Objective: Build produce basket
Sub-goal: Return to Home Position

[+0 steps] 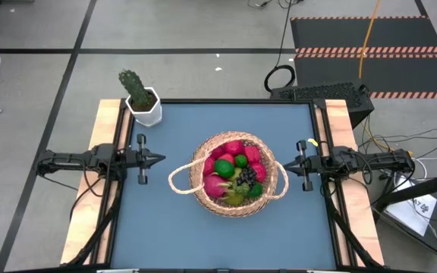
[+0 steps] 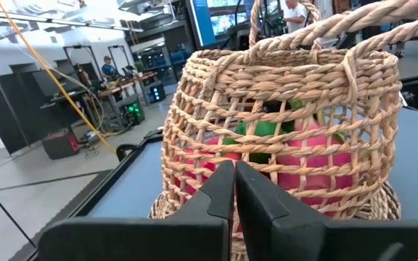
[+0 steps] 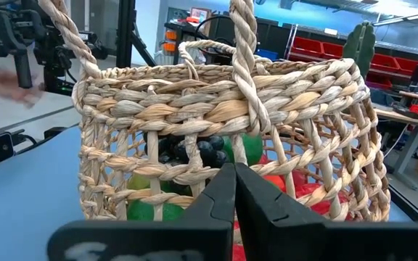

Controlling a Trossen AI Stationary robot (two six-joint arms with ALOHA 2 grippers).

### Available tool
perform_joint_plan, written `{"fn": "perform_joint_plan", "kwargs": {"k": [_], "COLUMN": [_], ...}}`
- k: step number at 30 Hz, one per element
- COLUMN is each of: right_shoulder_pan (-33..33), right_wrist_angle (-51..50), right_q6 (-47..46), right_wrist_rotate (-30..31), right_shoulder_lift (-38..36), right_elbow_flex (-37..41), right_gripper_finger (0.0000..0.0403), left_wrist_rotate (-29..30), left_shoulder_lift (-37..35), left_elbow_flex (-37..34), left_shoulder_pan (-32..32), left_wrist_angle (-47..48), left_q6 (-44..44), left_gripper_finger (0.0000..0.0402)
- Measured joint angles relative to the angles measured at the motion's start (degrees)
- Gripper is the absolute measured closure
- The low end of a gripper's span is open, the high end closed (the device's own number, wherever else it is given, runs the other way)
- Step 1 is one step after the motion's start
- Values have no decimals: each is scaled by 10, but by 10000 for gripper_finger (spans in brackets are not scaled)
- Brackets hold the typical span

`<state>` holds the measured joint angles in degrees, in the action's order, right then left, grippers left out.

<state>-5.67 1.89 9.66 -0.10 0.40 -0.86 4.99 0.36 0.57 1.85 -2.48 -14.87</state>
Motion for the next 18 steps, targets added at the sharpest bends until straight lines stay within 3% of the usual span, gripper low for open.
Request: {"fn": "perform_joint_plan", "kwargs": {"k": [9, 18], "right_shoulder_pan": [0, 0], "right_wrist_angle": [0, 0], "right_q6": [0, 0], "right_wrist_rotate": [0, 0], "right_shoulder_lift": [0, 0], "right_elbow_flex": [0, 0], "right_gripper_finger": [403, 403], "left_wrist_rotate": [0, 1], "left_shoulder_lift": [0, 0], "left_elbow_flex": [0, 0], "left_shoulder_pan": [0, 0], "left_wrist_angle": [-5, -6], "left_q6": [1, 1], "left_gripper_finger": [399, 370]}}
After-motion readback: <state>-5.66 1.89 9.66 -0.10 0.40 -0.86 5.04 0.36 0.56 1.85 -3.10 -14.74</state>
